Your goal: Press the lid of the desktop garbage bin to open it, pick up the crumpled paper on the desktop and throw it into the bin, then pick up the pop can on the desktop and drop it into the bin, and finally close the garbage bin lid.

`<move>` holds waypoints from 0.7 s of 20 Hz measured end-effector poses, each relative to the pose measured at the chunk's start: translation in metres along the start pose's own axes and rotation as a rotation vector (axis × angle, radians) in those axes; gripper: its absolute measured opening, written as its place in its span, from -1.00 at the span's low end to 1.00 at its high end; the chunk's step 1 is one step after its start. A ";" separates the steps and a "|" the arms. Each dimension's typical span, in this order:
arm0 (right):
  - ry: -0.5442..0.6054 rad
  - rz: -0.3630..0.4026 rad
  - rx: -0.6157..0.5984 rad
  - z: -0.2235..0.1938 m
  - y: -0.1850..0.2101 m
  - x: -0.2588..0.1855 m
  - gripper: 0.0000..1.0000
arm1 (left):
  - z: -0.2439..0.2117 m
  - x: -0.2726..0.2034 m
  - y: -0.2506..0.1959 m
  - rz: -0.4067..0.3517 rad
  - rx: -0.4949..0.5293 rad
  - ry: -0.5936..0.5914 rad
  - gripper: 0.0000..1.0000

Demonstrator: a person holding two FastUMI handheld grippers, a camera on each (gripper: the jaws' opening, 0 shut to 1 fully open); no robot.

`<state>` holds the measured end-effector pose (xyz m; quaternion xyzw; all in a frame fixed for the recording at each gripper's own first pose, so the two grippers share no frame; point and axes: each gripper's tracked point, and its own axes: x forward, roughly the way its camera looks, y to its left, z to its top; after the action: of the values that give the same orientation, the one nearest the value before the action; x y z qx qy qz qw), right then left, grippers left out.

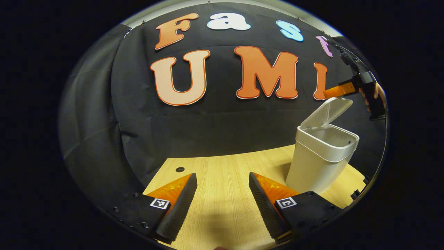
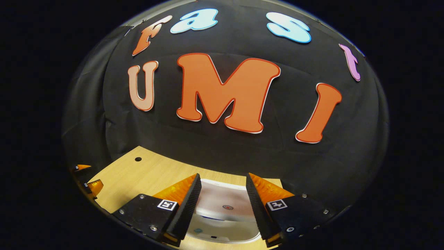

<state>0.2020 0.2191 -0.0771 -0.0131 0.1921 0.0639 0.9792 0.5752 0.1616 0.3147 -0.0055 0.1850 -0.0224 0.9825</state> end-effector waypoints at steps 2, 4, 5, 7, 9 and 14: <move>0.031 0.011 0.016 -0.020 0.009 -0.007 0.58 | -0.001 -0.001 -0.001 -0.010 0.009 0.006 0.91; 0.073 0.003 0.024 -0.043 0.012 -0.013 0.58 | -0.003 -0.004 -0.002 -0.023 0.014 0.010 0.91; 0.093 -0.001 0.033 -0.052 0.012 -0.015 0.58 | -0.003 -0.004 -0.002 -0.026 0.016 0.012 0.91; 0.124 0.007 0.084 -0.068 0.018 -0.022 0.58 | -0.006 -0.006 -0.003 -0.029 0.015 0.019 0.91; 0.149 0.006 0.118 -0.082 0.021 -0.027 0.58 | -0.007 -0.006 -0.002 -0.029 0.014 0.023 0.92; 0.201 -0.015 0.172 -0.106 0.019 -0.033 0.58 | -0.009 -0.007 -0.002 -0.038 0.026 0.035 0.92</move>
<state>0.1295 0.2290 -0.1626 0.0633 0.2939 0.0380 0.9530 0.5653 0.1595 0.3087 0.0042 0.2017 -0.0438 0.9785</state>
